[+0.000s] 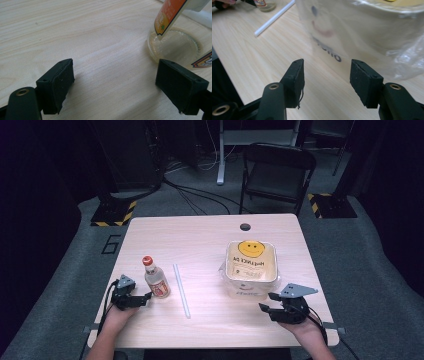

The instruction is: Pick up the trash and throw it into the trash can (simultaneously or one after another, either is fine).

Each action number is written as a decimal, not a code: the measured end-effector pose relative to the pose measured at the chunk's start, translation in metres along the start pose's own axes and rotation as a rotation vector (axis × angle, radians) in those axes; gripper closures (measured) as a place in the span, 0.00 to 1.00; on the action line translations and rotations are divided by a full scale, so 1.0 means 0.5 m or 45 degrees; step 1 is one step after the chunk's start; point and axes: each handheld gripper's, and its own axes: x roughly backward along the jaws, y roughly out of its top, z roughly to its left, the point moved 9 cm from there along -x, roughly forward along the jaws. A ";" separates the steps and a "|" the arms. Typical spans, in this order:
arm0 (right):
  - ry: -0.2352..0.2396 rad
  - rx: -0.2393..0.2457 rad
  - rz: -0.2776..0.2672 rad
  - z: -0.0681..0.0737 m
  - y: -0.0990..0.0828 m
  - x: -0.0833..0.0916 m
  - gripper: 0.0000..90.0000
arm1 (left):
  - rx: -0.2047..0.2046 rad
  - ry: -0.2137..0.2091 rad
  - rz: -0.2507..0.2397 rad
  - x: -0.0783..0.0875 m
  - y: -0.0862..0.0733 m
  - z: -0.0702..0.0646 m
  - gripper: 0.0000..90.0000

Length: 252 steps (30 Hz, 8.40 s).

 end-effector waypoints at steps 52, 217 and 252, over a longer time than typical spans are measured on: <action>0.249 0.116 -0.011 0.198 0.109 -0.189 0.54 | -0.003 -0.007 -0.006 -0.001 0.001 0.000 0.17; 0.075 0.212 -0.125 0.209 0.182 -0.168 0.87 | -0.016 -0.013 -0.006 0.000 0.000 0.000 0.17; 0.083 0.178 -0.197 0.137 0.196 -0.029 0.88 | -0.014 -0.018 -0.002 -0.001 0.001 -0.001 0.17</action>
